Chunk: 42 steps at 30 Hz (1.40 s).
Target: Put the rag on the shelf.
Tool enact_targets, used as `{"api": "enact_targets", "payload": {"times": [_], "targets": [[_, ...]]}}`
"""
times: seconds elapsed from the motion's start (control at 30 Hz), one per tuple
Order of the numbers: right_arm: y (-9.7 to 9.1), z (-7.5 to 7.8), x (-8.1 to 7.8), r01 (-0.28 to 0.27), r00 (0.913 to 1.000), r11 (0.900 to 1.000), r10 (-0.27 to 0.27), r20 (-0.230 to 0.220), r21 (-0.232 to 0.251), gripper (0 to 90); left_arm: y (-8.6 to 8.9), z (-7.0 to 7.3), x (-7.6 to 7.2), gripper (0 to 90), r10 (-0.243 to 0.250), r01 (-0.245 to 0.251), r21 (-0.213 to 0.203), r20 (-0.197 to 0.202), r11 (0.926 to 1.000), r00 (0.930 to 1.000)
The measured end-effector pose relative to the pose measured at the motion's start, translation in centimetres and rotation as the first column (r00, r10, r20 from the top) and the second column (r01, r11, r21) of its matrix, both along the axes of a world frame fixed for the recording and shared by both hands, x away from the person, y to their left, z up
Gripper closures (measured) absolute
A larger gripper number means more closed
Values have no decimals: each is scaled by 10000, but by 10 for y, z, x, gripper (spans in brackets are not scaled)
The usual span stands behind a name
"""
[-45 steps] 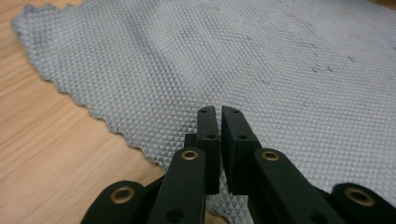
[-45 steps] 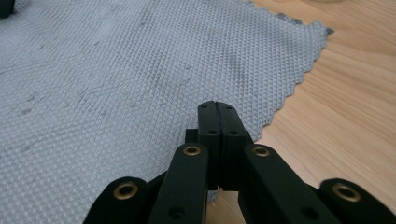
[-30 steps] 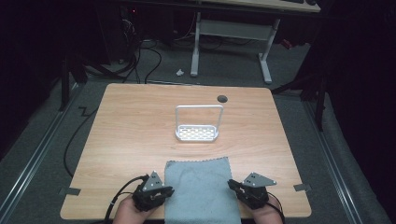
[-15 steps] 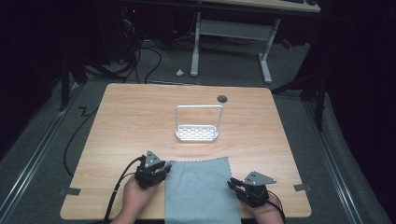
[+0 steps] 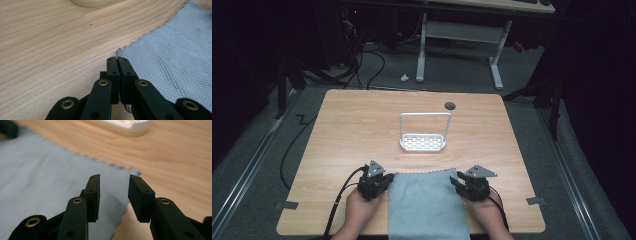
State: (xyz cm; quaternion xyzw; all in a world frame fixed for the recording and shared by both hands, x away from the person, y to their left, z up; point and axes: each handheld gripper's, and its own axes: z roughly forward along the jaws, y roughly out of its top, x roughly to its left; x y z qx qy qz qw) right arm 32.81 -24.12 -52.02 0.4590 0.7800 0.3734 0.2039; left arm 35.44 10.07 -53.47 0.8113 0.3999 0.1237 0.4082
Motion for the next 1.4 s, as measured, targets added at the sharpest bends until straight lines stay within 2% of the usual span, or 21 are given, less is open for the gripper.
{"api": "enact_targets", "payload": {"times": [0.1,0.17,0.23,0.3,0.33,0.37,0.4,0.5,0.6,0.67,0.7,0.77,0.97,1.0,1.17,1.4], "targets": [[1,-2,19,272,9993,9996,-271,-248,31,617,1,0,1,876,-15,14,-88,-98,10000,10000],[1,-3,23,347,9985,9994,-343,-420,93,617,1,0,1,876,-23,22,-85,-104,10000,9999],[4,-8,27,291,9974,9993,-305,-648,-225,612,1,0,1,876,-27,26,-87,-107,10000,9999],[7,-9,26,281,9985,9984,-303,-448,-490,643,2,0,1,876,-33,31,-110,-128,9999,9999],[7,-8,25,213,9989,9980,-238,-410,-602,694,2,0,1,877,-33,31,-113,-134,9999,9999],[8,-9,23,140,9991,9982,-163,-398,-583,735,2,0,1,877,-33,31,-114,-135,9999,9999],[8,-9,23,140,9991,9982,-163,-398,-583,735,2,0,1,878,-33,31,-114,-135,9999,9999],[11,-9,20,-113,9996,9978,96,-263,-648,891,2,0,1,880,-93,91,-97,-135,9999,9999],[11,-9,19,-95,9999,9972,89,-88,-738,892,3,0,1,882,-81,77,-171,-191,9998,9998],[8,-6,16,4,10000,9994,-1,75,-339,893,5,1,-1,883,-112,108,-454,-88,9989,9999],[7,-4,15,19,9999,9997,-15,155,-262,893,5,1,-1,882,-112,108,-454,-88,9989,9999],[6,-1,12,26,9995,10000,-24,331,-49,893,10,3,-2,884,-28,18,-857,-118,9963,9999],[6,3,3,-125,9975,9999,116,704,118,895,13,7,-7,885,51,-46,-1109,36,9938,10000],[6,5,0,-224,9965,9995,207,813,200,895,14,10,-9,885,79,-67,-1338,83,9910,9999],[6,11,-6,-396,9933,9990,371,1091,209,895,16,15,-14,885,80,-29,-1396,361,9902,9993],[0,22,-12,-391,9880,9976,301,1517,564,895,15,21,-19,884,52,60,-1535,729,9881,9973]]}}
